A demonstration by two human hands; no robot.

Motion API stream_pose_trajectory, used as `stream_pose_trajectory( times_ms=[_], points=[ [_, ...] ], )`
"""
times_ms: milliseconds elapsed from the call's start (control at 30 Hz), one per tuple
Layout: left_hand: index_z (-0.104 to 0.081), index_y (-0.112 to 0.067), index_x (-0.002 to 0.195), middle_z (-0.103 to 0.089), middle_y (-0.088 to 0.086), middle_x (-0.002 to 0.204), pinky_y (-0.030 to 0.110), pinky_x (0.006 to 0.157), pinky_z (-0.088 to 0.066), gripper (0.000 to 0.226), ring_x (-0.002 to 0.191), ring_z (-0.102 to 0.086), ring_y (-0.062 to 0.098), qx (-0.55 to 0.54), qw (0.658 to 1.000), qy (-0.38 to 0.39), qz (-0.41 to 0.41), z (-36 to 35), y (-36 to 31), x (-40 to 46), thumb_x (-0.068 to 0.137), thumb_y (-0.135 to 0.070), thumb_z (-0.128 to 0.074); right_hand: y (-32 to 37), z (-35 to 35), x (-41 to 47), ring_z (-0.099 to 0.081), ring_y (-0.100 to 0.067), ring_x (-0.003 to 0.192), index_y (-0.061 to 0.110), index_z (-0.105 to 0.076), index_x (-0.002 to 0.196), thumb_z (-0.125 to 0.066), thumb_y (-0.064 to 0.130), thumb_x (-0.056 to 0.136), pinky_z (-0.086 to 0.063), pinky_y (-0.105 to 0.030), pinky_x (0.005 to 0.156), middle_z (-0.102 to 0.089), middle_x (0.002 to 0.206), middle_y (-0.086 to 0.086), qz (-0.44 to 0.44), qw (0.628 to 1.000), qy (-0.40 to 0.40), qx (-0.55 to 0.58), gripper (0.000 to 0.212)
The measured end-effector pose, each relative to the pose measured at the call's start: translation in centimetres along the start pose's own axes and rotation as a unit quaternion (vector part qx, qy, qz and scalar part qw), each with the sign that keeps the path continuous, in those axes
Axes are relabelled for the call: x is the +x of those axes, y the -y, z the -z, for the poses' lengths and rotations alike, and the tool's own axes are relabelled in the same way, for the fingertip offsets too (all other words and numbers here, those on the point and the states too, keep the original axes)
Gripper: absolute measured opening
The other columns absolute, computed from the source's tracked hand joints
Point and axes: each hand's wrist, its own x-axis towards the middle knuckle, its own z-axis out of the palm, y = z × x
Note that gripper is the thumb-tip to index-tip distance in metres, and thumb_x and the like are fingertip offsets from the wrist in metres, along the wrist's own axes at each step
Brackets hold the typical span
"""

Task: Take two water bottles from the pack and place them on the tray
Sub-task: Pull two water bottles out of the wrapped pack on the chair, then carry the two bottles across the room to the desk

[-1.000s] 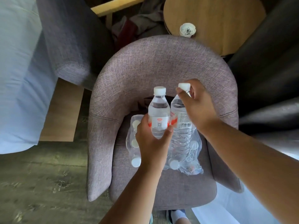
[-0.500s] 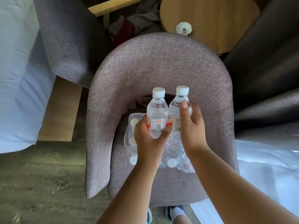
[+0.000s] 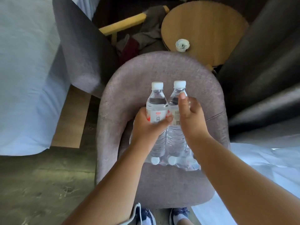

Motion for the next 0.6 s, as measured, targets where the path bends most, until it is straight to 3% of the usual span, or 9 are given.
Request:
stream_pose_trajectory(
  times_ms=[67,167,233,333,400,467,533,600],
  points=[
    [-0.067,-0.022,0.107,-0.080,-0.006,0.092,0.022,0.068,-0.062,0.040,0.081,-0.078,0.004,-0.019,1.000,-0.010,-0.006,0.3,-2.6,-0.8,0.076,-0.027,-0.092,2.5,0.4,-0.4,-0.068,-0.012,0.099,0.027,-0.059,0.112,-0.046,0.066,0.096,-0.053,-0.032,0.085,-0.071,0.106,0.002,0.001,1.000,0.002,0.010,0.044],
    [-0.065,-0.029,0.110,-0.081,-0.007,0.098,0.031,0.077,-0.066,0.041,0.088,-0.079,0.010,-0.033,0.999,-0.006,-0.037,0.8,-7.1,-2.3,0.078,-0.034,-0.090,7.3,1.2,-1.5,-0.069,-0.008,0.097,0.031,-0.063,0.108,-0.047,0.072,0.092,-0.055,-0.033,0.088,-0.073,0.103,0.007,0.012,0.999,0.009,0.041,0.047],
    [-0.064,-0.029,0.114,-0.080,-0.005,0.103,0.033,0.080,-0.066,0.043,0.093,-0.079,0.013,-0.042,0.998,-0.005,-0.053,1.2,-10.7,-3.7,0.080,-0.036,-0.089,11.2,2.0,-2.5,-0.072,-0.009,0.095,0.023,-0.067,0.115,-0.047,0.072,0.092,-0.056,-0.029,0.082,-0.076,0.101,0.004,0.025,0.999,0.009,0.036,0.057],
    [-0.065,-0.023,0.118,-0.080,0.000,0.104,0.031,0.078,-0.065,0.046,0.093,-0.079,0.014,-0.062,0.994,-0.010,-0.085,1.8,-16.7,-5.8,0.080,-0.037,-0.088,17.8,3.5,-4.8,-0.076,-0.023,0.093,0.021,-0.071,0.105,-0.047,0.077,0.089,-0.060,-0.047,0.087,-0.078,0.098,-0.008,0.052,0.998,0.027,0.031,0.063],
    [-0.066,-0.019,0.118,-0.080,0.002,0.103,0.029,0.074,-0.064,0.054,0.092,-0.079,0.015,-0.068,0.992,-0.013,-0.107,2.4,-21.5,-7.6,0.076,-0.045,-0.088,22.4,4.5,-6.7,-0.076,-0.027,0.091,0.026,-0.070,0.095,-0.047,0.076,0.089,-0.058,-0.052,0.092,-0.077,0.096,-0.011,0.069,0.996,0.039,0.044,0.055],
    [-0.066,-0.020,0.119,-0.080,0.002,0.104,0.032,0.078,-0.064,0.061,0.094,-0.079,0.016,-0.076,0.988,-0.013,-0.131,3.1,-26.0,-9.7,0.072,-0.054,-0.084,26.9,5.7,-8.9,-0.072,-0.023,0.092,0.031,-0.061,0.093,-0.045,0.072,0.093,-0.056,-0.048,0.095,-0.073,0.097,-0.006,0.094,0.992,0.044,0.070,0.044],
    [-0.068,-0.024,0.118,-0.080,-0.001,0.105,0.036,0.083,-0.063,0.058,0.095,-0.079,0.015,-0.074,0.985,-0.016,-0.154,3.9,-30.0,-11.7,0.078,-0.065,-0.074,30.5,6.7,-10.8,-0.067,-0.015,0.101,0.034,-0.054,0.109,-0.041,0.076,0.091,-0.051,-0.045,0.101,-0.067,0.108,0.006,0.109,0.989,0.043,0.084,0.048],
    [-0.070,-0.023,0.115,-0.080,0.003,0.105,0.041,0.087,-0.062,0.069,0.097,-0.079,0.020,-0.096,0.979,-0.024,-0.180,4.5,-34.0,-13.5,0.077,-0.080,-0.059,34.2,7.4,-12.8,-0.067,-0.018,0.107,0.035,-0.056,0.106,-0.039,0.082,0.086,-0.051,-0.046,0.102,-0.068,0.113,0.007,0.136,0.986,0.043,0.090,0.054]
  ],
)
